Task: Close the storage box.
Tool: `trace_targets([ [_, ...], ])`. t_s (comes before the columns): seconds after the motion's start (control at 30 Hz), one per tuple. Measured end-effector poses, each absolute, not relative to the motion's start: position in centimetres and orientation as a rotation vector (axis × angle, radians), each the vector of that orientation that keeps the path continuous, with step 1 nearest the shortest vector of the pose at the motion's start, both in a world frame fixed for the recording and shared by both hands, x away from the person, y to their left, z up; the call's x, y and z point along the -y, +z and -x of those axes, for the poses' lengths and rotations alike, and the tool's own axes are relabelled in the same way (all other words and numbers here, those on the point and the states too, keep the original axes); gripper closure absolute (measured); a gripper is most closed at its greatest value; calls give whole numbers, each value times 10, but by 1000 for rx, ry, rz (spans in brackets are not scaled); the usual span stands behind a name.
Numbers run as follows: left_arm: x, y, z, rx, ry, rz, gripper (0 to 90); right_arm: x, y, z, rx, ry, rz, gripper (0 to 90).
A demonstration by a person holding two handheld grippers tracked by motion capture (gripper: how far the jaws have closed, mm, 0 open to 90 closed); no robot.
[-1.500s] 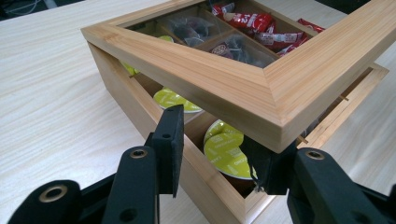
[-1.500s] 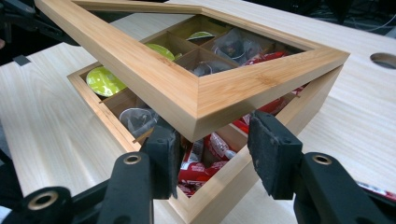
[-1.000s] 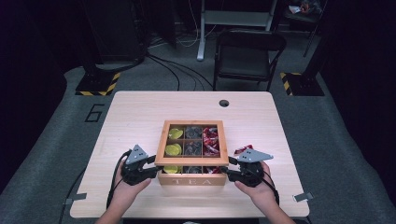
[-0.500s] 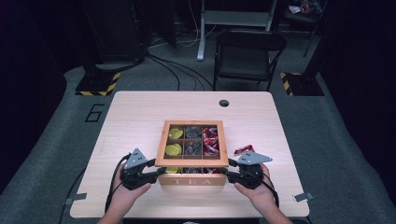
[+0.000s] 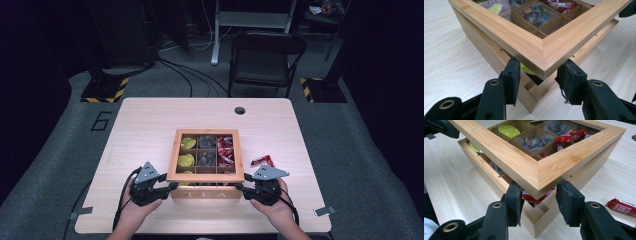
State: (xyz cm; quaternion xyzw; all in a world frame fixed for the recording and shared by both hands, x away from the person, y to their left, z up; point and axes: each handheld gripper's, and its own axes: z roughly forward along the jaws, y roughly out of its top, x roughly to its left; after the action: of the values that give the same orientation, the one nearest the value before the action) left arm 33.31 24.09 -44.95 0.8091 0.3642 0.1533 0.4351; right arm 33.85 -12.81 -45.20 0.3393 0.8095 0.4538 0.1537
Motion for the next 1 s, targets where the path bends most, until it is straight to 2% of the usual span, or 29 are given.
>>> trace_targets([
  [0.33,-240,-455,-330,-924,362,-2024,547,130,-456,-335,-2340,1290,-978,519],
  [1.0,-241,-461,-326,-933,345,-2066,545,134,-459,-328,-2327,1304,-1001,520],
])
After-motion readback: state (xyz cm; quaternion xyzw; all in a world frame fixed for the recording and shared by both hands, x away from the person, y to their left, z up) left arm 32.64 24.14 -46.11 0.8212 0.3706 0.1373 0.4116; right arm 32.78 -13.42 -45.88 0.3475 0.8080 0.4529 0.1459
